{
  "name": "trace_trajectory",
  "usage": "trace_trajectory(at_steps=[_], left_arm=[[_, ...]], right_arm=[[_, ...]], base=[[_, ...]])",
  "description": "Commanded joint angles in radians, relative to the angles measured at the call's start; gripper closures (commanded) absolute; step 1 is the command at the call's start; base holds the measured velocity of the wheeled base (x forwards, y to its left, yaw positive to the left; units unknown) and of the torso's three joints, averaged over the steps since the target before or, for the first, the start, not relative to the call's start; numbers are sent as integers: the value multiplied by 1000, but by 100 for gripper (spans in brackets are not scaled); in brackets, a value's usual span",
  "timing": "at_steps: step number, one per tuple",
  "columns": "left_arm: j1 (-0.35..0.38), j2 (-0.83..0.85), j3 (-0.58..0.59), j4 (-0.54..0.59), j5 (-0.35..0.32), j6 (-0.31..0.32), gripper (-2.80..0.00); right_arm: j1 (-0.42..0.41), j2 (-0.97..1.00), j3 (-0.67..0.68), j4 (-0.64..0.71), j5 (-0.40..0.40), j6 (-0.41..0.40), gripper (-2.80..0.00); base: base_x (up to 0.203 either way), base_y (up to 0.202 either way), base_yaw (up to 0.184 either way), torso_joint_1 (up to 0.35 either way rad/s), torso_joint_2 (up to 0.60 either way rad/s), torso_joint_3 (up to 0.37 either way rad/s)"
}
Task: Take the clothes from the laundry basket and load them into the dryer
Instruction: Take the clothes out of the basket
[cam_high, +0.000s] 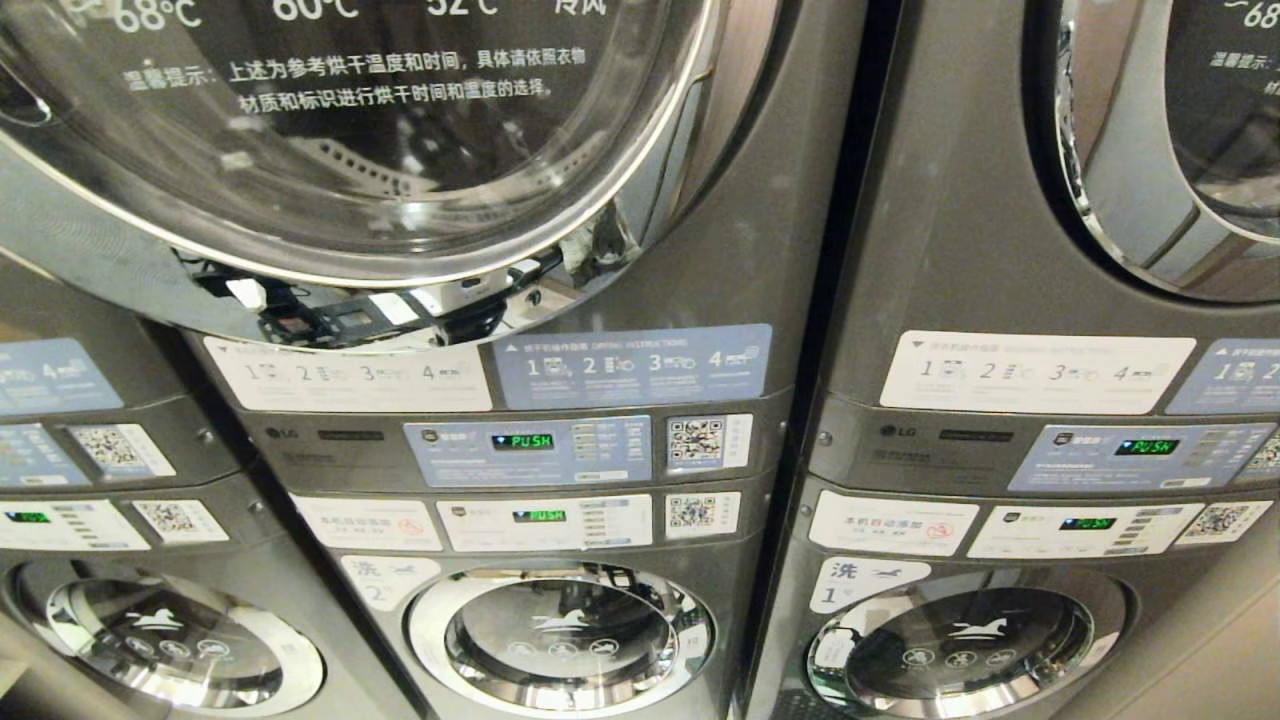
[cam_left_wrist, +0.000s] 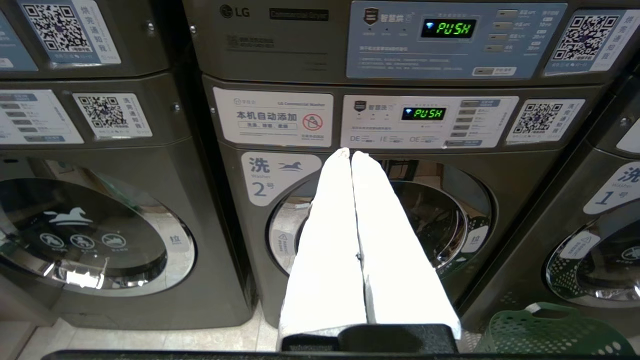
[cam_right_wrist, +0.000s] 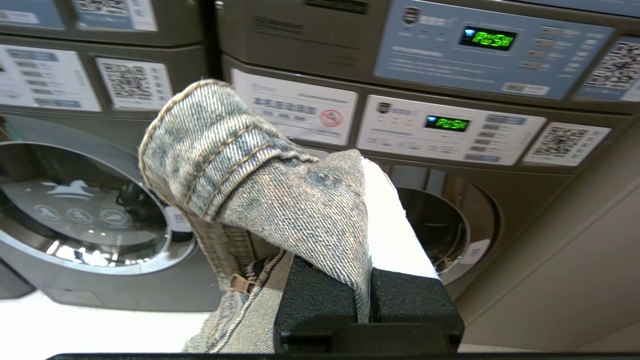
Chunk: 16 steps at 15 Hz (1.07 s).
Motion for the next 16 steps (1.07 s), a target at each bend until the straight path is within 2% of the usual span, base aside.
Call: trace_trajectory(at_steps=[1,16], left_arm=[[0,0,0,0,1,0,0],[0,0,0,0,1,0,0]], right_arm=[[0,1,0,0,1,-1,0],[0,1,0,0,7,-6,0]], base=[[0,197,0,5,5,2],[0,195,-2,4,3,3]])
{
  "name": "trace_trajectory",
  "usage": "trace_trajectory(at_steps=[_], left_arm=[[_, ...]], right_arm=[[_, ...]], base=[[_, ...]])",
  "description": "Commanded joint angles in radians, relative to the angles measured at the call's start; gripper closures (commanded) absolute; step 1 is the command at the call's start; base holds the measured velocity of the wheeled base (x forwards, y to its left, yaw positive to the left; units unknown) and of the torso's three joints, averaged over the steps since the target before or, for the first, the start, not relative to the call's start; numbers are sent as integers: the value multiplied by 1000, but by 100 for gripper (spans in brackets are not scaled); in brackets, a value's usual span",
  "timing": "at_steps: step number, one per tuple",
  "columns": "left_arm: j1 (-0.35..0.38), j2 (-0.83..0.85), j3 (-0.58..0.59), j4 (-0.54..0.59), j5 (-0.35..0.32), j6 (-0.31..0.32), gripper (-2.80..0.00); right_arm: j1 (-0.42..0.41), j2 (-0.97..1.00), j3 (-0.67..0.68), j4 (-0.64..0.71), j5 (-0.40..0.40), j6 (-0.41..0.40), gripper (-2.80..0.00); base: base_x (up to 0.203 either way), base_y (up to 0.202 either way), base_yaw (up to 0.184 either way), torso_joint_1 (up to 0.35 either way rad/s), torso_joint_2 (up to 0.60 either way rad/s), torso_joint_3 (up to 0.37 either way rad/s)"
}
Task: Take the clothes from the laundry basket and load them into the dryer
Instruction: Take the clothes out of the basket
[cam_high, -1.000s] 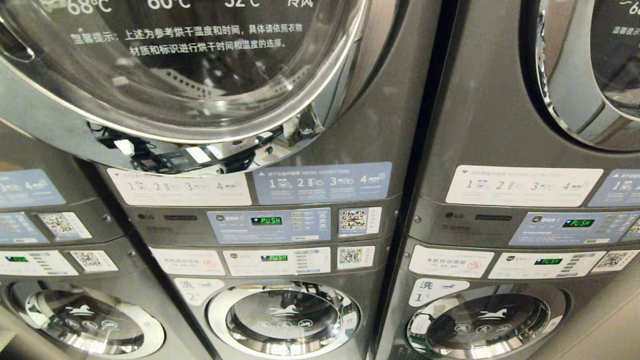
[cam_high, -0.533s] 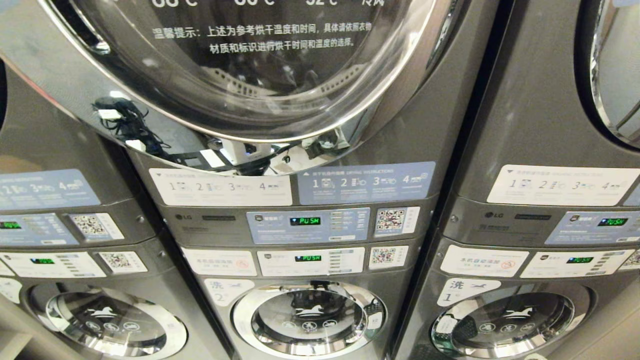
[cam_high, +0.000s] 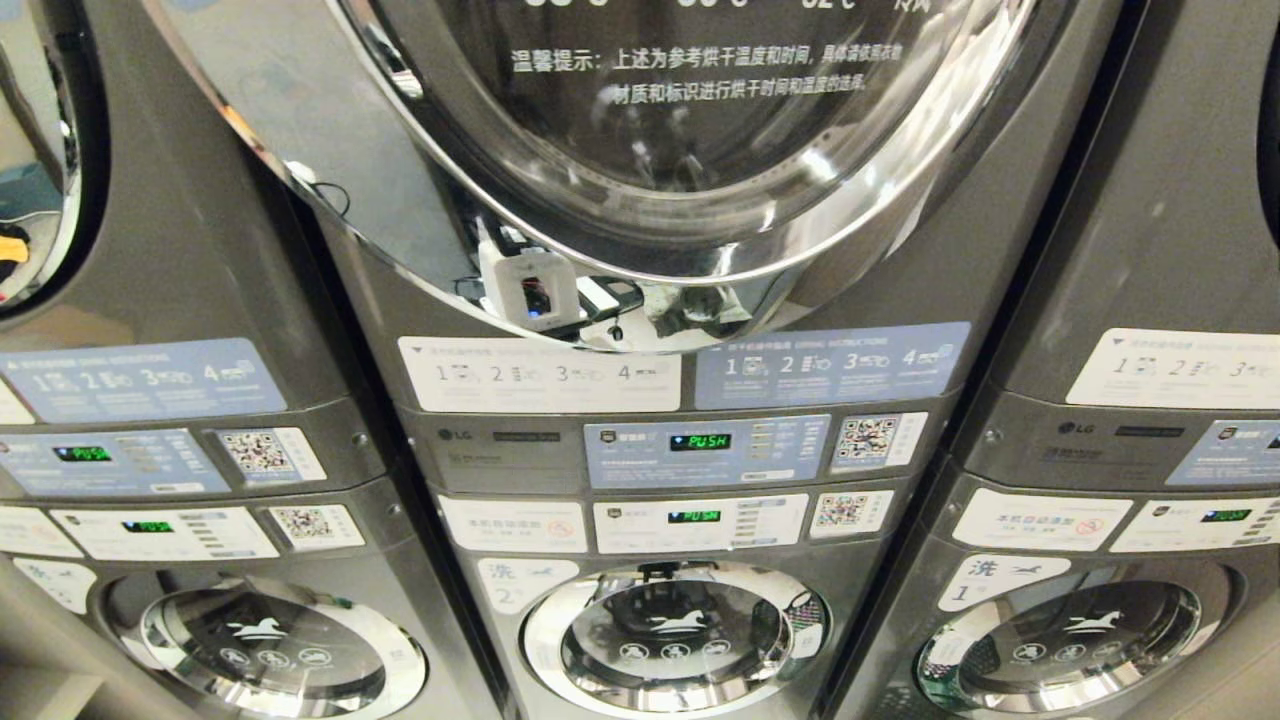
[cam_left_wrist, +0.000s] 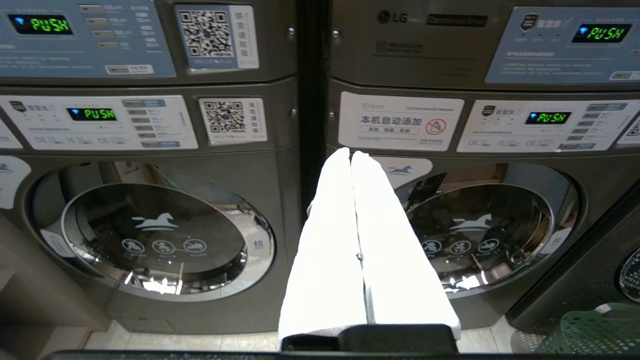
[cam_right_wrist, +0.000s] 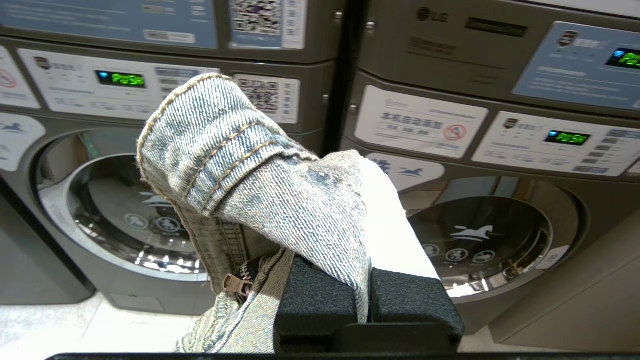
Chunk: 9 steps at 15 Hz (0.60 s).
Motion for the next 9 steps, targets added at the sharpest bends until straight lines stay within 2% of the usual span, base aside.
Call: trace_trajectory(at_steps=[1,7,9], left_arm=[[0,0,0,0,0,0,0],[0,1,0,0,1,2,0],[0,1,0,0,1,2,0]], right_arm=[[0,1,0,0,1,-1,0],[0,1,0,1,2,1,0],[0,1,0,0,1,-4,0]], base=[[0,196,-4,4,4,1],[0,194,0,2,3,3],[0,101,2,0,6,1]])
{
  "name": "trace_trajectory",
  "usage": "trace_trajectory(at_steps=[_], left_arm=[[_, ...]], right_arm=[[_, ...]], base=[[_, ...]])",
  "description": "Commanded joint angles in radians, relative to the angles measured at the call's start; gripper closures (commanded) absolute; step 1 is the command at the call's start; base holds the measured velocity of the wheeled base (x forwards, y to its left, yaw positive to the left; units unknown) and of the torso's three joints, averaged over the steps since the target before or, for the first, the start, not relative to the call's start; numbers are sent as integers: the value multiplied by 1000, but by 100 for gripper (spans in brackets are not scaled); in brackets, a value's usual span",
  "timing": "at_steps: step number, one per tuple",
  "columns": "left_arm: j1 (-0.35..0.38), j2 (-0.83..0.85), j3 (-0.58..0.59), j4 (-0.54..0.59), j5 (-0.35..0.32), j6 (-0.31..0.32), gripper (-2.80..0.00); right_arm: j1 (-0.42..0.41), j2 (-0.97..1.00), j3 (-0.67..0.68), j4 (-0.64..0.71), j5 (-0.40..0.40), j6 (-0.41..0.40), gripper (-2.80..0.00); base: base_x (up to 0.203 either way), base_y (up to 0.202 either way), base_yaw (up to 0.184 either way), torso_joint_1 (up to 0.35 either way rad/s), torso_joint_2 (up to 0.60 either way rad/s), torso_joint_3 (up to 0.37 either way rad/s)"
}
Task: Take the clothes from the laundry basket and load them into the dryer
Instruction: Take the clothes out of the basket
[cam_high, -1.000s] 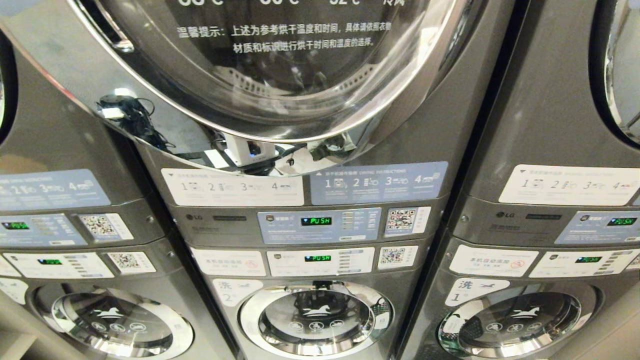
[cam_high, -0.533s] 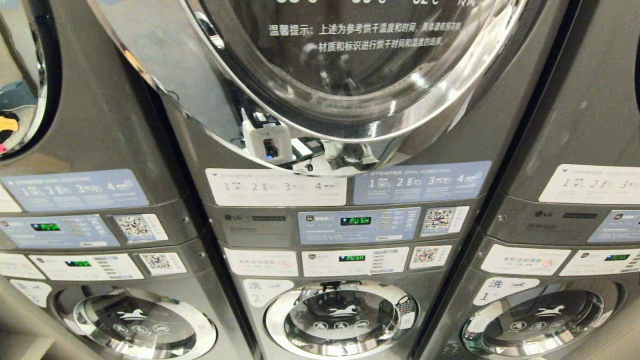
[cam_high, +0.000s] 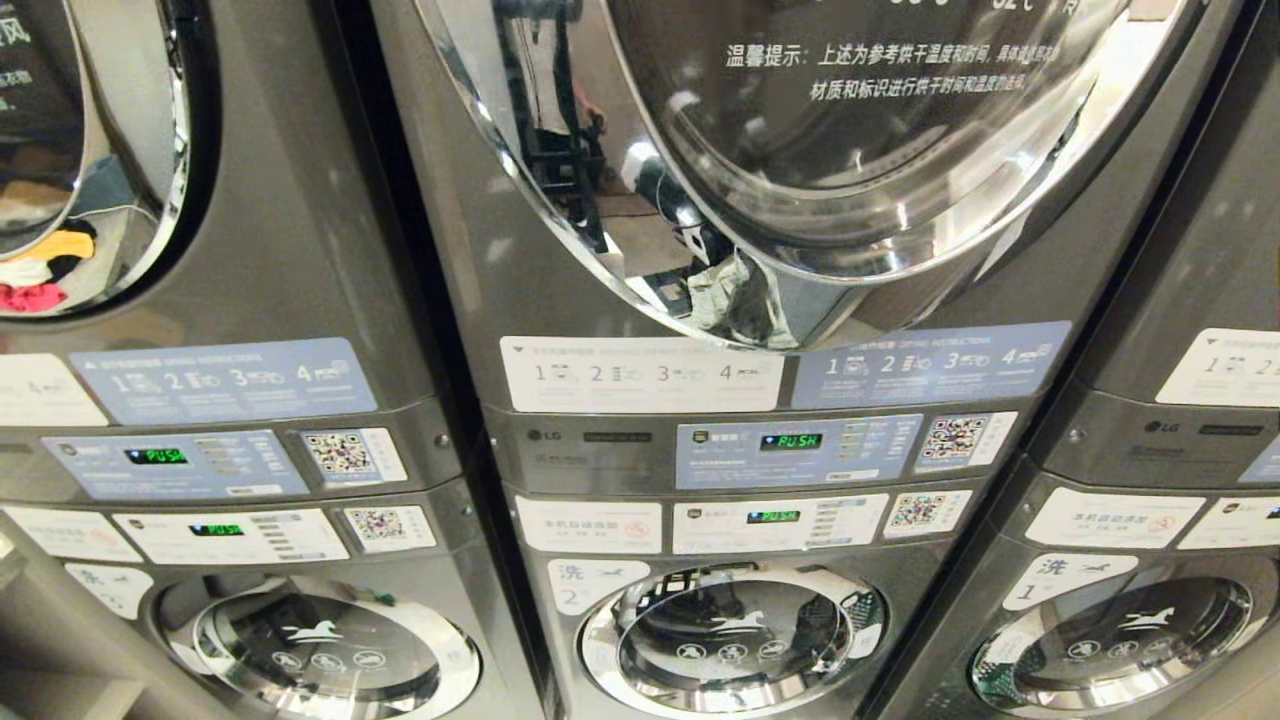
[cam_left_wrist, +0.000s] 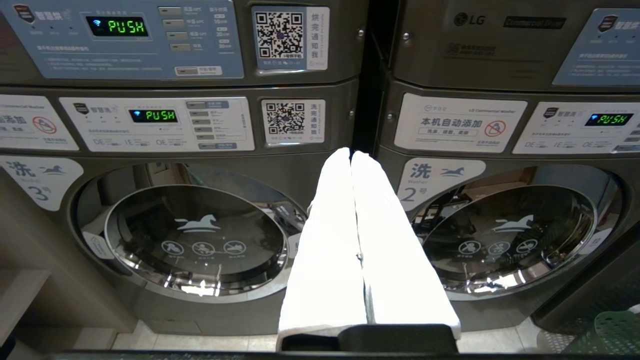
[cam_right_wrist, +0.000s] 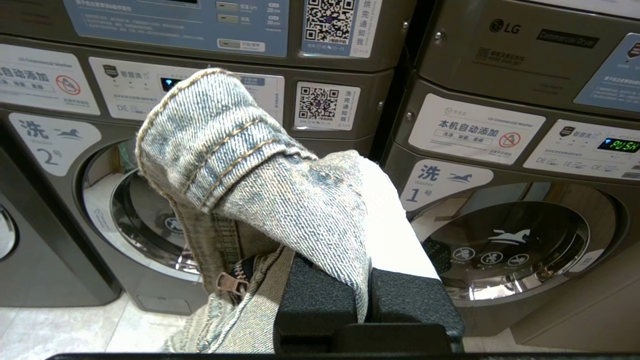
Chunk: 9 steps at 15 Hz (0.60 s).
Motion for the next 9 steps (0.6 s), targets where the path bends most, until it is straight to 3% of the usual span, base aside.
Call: trace_trajectory(at_steps=[1,4,7,9], left_arm=[[1,1,0,0,0,0,0],[1,0,-24,-14,-11,43,0],[-1,52,-280,5,-147,65,0],[-2,222,-417,18,-270,64,0]], right_arm=[[0,1,0,0,0,-6,0],[0,1,0,1,-3,0,0],[0,1,0,1,-1,-11,0],[0,1,0,1,-3,-8,0]], base=[[0,0,0,0,0,0],[0,0,0,0,0,0],[0,0,0,0,0,0],[0,0,0,0,0,0]])
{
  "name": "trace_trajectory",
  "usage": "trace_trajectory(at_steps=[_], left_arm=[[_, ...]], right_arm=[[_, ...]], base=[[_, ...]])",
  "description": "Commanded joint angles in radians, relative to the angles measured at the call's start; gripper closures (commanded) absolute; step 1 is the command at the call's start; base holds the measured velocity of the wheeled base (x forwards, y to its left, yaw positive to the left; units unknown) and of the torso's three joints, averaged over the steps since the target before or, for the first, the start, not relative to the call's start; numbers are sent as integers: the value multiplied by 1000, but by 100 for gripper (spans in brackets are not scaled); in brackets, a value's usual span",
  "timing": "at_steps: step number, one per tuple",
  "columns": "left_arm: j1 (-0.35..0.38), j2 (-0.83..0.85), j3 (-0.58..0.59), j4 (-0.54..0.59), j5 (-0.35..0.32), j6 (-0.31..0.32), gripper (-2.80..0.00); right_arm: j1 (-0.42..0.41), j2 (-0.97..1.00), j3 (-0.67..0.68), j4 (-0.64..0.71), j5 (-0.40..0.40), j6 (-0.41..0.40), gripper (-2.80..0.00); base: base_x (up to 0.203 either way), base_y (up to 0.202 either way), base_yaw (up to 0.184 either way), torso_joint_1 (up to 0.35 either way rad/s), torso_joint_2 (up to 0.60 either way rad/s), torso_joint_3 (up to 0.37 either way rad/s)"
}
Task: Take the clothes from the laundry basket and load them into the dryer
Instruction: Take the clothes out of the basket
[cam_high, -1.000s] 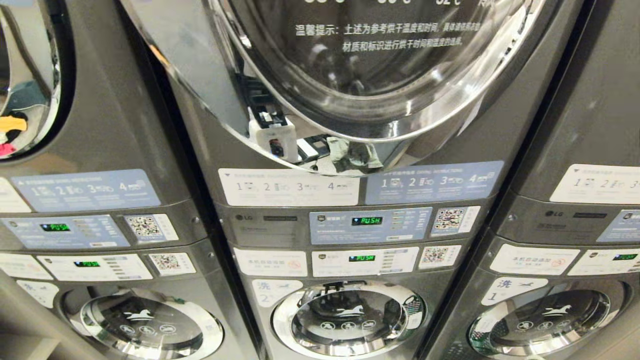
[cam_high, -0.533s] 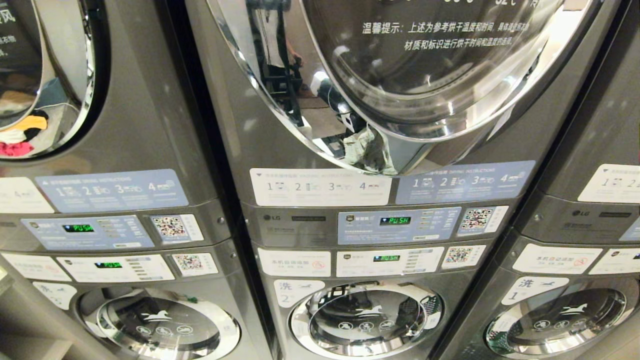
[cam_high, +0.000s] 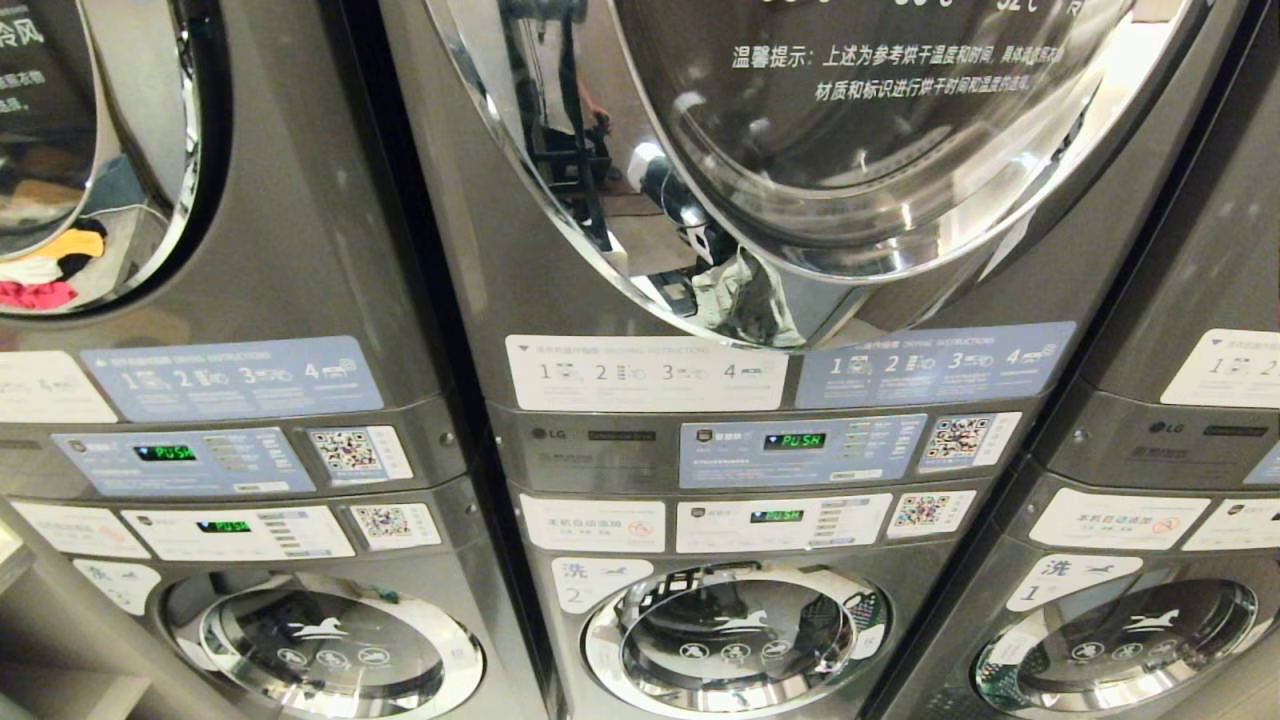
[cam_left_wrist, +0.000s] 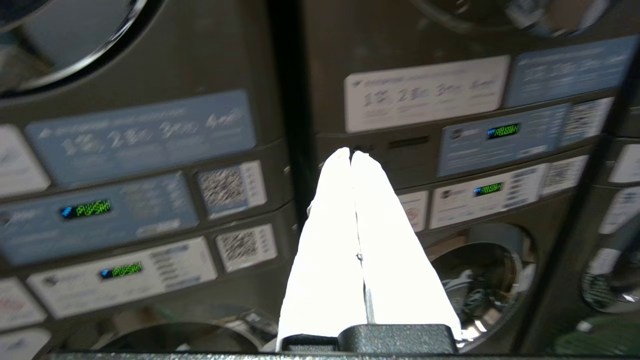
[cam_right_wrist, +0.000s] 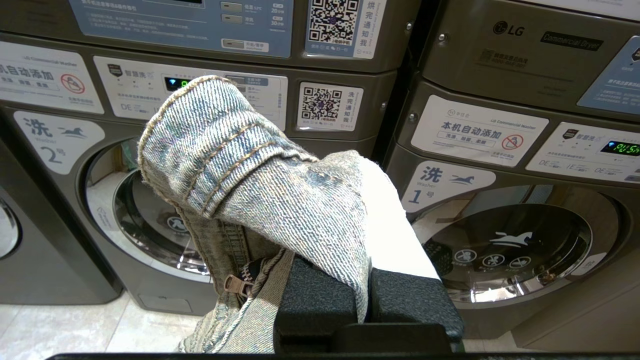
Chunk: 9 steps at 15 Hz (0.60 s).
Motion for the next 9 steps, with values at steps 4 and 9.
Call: trace_trajectory(at_steps=[4,9], left_arm=[[-6,582,-326,-57,-171,-15,0],[-124,990,-637,-187,-233,-110,0]], right_arm=[[0,1,0,0,7,-2,0],[0,1,0,-2,16,-1,0]], base=[[0,0,0,0,0,0],[0,0,0,0,0,0]])
